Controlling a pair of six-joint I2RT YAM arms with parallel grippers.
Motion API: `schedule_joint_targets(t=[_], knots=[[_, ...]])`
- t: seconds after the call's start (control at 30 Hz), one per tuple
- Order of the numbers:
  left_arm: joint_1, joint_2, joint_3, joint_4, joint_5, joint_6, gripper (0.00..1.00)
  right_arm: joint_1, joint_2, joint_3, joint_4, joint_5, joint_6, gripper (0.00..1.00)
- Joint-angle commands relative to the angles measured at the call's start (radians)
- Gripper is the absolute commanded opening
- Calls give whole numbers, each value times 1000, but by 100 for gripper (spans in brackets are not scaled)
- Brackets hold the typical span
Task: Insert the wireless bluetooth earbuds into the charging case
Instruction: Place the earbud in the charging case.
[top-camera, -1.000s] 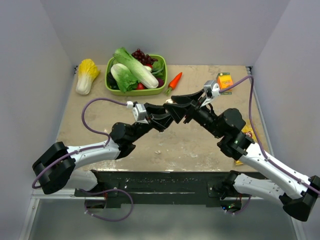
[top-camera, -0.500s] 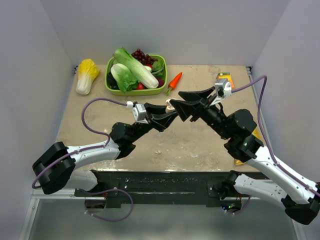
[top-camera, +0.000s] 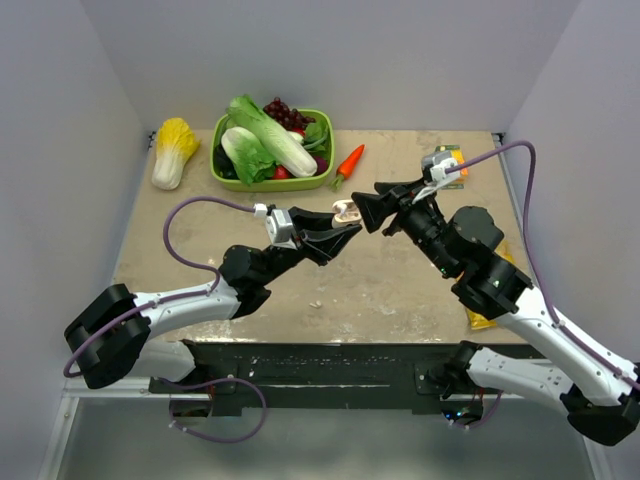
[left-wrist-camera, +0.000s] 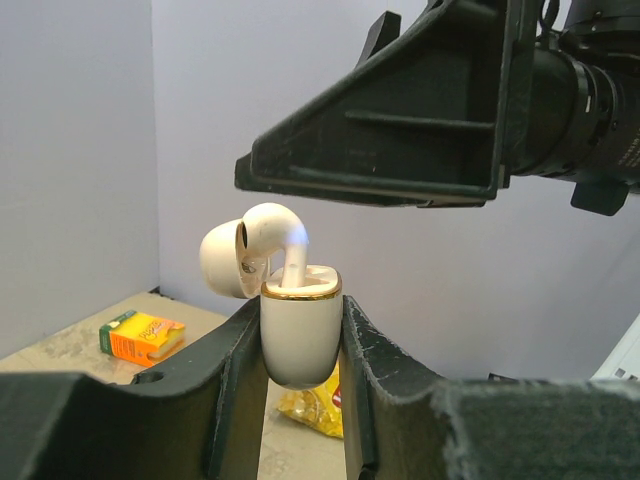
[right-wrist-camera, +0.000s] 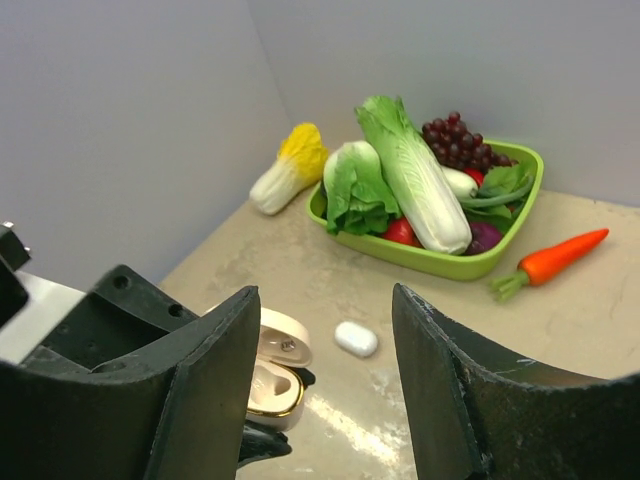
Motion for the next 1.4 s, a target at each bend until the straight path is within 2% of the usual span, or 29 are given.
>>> schedule_joint_targets(t=[0.0,1.37], knots=[[-3,-25,-11,394,15,24,0,-5,7,39,-41,25,-29,59],[-4,-13,4,371,6,34,0,-3,28,42,-26,-78,-26,59]])
